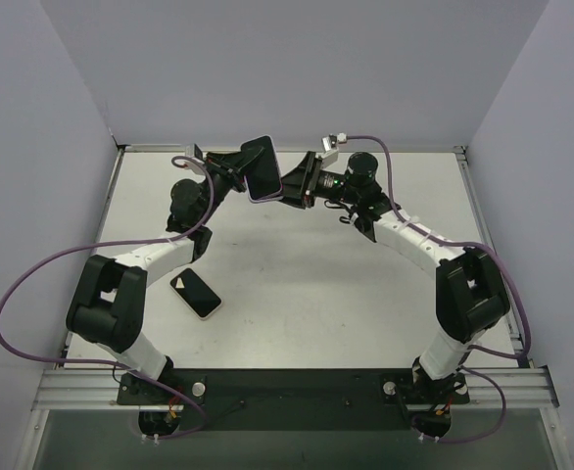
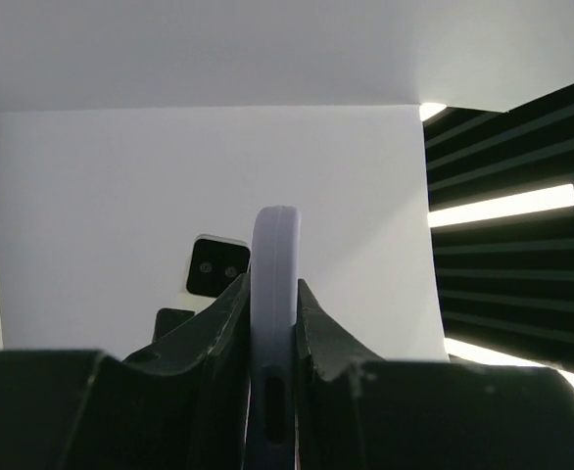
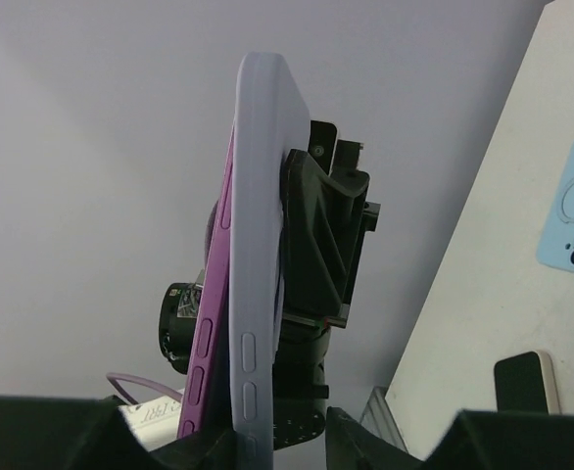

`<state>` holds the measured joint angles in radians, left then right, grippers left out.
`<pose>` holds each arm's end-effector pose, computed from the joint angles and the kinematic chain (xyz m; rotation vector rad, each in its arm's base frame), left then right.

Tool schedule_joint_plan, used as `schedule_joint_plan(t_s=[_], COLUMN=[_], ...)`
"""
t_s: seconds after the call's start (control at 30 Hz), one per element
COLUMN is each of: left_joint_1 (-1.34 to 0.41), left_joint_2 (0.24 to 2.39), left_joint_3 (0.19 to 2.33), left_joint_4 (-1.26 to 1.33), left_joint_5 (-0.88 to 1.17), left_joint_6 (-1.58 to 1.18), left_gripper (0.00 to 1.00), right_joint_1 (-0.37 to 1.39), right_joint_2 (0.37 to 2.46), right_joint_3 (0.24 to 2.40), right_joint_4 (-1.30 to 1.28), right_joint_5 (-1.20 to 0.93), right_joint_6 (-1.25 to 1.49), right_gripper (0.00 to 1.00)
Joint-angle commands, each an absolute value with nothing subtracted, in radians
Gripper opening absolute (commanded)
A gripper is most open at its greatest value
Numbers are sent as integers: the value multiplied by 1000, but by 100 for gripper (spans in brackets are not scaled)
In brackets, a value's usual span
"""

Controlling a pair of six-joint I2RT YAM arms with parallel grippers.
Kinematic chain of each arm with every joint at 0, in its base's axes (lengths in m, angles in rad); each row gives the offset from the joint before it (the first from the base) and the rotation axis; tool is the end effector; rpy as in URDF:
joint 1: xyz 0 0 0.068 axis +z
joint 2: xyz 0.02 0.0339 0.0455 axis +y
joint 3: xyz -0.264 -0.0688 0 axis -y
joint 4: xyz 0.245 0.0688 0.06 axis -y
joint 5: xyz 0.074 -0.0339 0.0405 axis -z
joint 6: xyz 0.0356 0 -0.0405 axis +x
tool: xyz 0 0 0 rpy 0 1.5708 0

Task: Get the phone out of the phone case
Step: Remove the phone case from the phone.

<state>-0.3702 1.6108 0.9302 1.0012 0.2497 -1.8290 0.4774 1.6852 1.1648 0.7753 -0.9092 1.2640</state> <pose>0.3340 -0.1391 0.3039 -0.8271 1.3275 -1.9905 0.3293 0.2020 0.3302 -0.3001 1.7417 1.9486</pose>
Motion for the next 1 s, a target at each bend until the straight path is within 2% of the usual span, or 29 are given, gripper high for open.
schedule_joint_plan(t_s=[0.0, 0.03, 0.07, 0.1, 0.13, 0.3, 0.33, 0.37, 0.4, 0.5, 0.53, 0.57, 0.63, 0.73, 0.9, 0.97], left_joint_1=[-471, -471, -471, -469, -469, -469, -469, -469, -469, -463, -460, -460, -459, -459, -457, -454], left_joint_2=[1546, 1543, 1542, 1539, 1537, 1574, 1601, 1612, 1621, 1643, 1644, 1644, 1643, 1625, 1577, 1546], left_joint_3=[968, 963, 959, 951, 948, 959, 957, 954, 945, 911, 898, 893, 884, 861, 859, 862], left_joint_4=[1238, 1227, 1220, 1213, 1200, 1190, 1212, 1229, 1241, 1186, 1157, 1123, 1037, 950, 735, 663], left_joint_5=[568, 572, 581, 584, 587, 664, 690, 698, 703, 721, 726, 729, 730, 704, 678, 658], left_joint_6=[-1861, -1853, -1839, -1832, -1825, -1773, -1775, -1781, -1782, -1715, -1689, -1633, -1583, -1502, -1361, -1296], left_gripper=[0, 0, 0, 0, 0, 0, 3, 8, 18, 30, 41, 47, 54, 61, 63, 64], right_joint_1=[488, 488, 482, 477, 462, 405, 385, 374, 364, 327, 319, 307, 298, 285, 299, 330], right_joint_2=[1752, 1752, 1744, 1737, 1727, 1651, 1635, 1603, 1585, 1504, 1468, 1453, 1428, 1358, 1309, 1304], right_joint_3=[1243, 1243, 1236, 1229, 1217, 1123, 1109, 1083, 1077, 1071, 1078, 1086, 1115, 1092, 1075, 1095], right_joint_4=[732, 730, 730, 732, 735, 700, 689, 636, 586, 367, 310, 190, 86, 3, -168, -283], right_joint_5=[-732, -735, -744, -744, -744, -733, -730, -727, -713, -646, -626, -605, -548, -500, -401, -216], right_joint_6=[1331, 1336, 1339, 1350, 1353, 1324, 1298, 1281, 1254, 1096, 1056, 975, 907, 822, 694, 620], right_gripper=[26, 14, 8, 2, 0, 0, 0, 0, 0, 0, 0, 0, 0, 0, 0, 0])
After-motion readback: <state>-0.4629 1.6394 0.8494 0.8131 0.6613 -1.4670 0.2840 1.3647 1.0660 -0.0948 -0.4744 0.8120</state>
